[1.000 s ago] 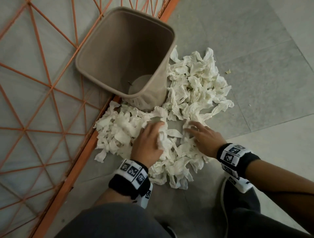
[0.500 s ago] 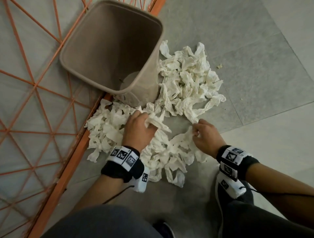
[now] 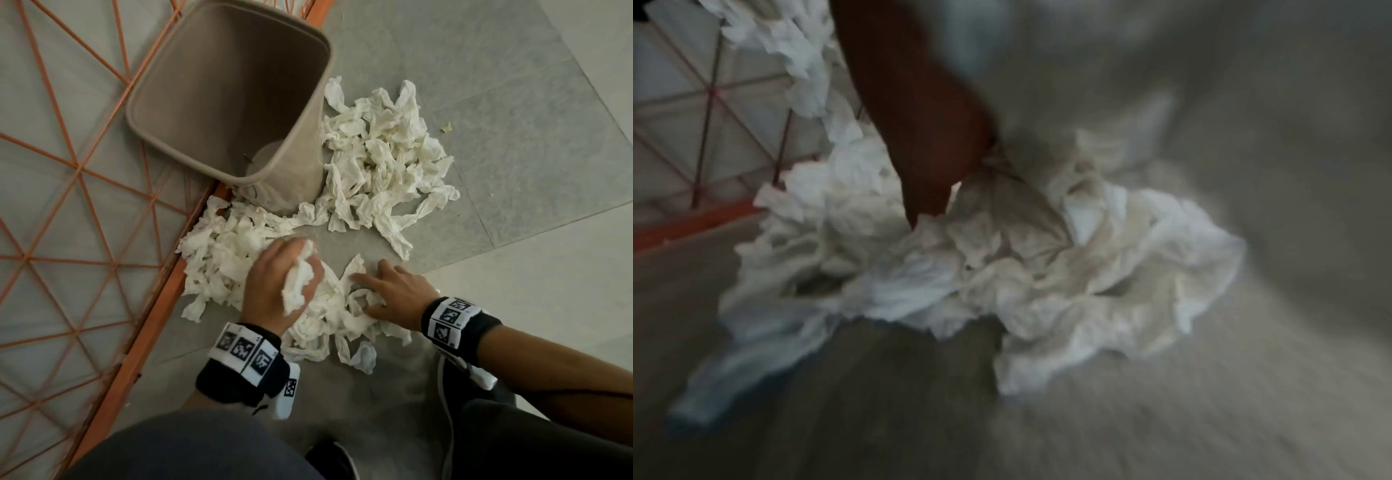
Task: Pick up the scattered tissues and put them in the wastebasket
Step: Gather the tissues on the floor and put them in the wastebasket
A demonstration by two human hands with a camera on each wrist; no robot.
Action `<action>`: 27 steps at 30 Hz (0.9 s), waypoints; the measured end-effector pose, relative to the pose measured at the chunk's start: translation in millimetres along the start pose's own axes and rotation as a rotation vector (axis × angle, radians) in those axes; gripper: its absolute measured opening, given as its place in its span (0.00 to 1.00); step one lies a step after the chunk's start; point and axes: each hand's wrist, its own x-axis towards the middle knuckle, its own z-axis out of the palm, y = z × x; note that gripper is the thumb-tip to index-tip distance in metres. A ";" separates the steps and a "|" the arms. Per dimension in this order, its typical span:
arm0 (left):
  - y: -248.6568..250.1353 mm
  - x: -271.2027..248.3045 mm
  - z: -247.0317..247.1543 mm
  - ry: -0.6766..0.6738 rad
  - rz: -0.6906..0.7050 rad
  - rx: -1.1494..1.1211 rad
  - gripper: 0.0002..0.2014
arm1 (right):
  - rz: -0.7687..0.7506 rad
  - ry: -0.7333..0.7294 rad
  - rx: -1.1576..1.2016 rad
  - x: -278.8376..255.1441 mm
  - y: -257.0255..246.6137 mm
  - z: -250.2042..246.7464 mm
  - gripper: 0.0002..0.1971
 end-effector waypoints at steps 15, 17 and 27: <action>-11.1 -4.5 7.3 -0.131 -0.079 0.090 0.08 | 0.034 0.233 0.537 -24.5 7.3 -37.7 0.15; 3.8 -2.8 -17.1 -0.058 -0.051 -0.007 0.09 | 0.012 0.264 0.611 -31.2 -1.6 -57.6 0.15; 60.7 29.4 -118.6 0.207 0.070 -0.214 0.11 | -0.137 0.485 0.736 -75.3 -42.9 -213.6 0.17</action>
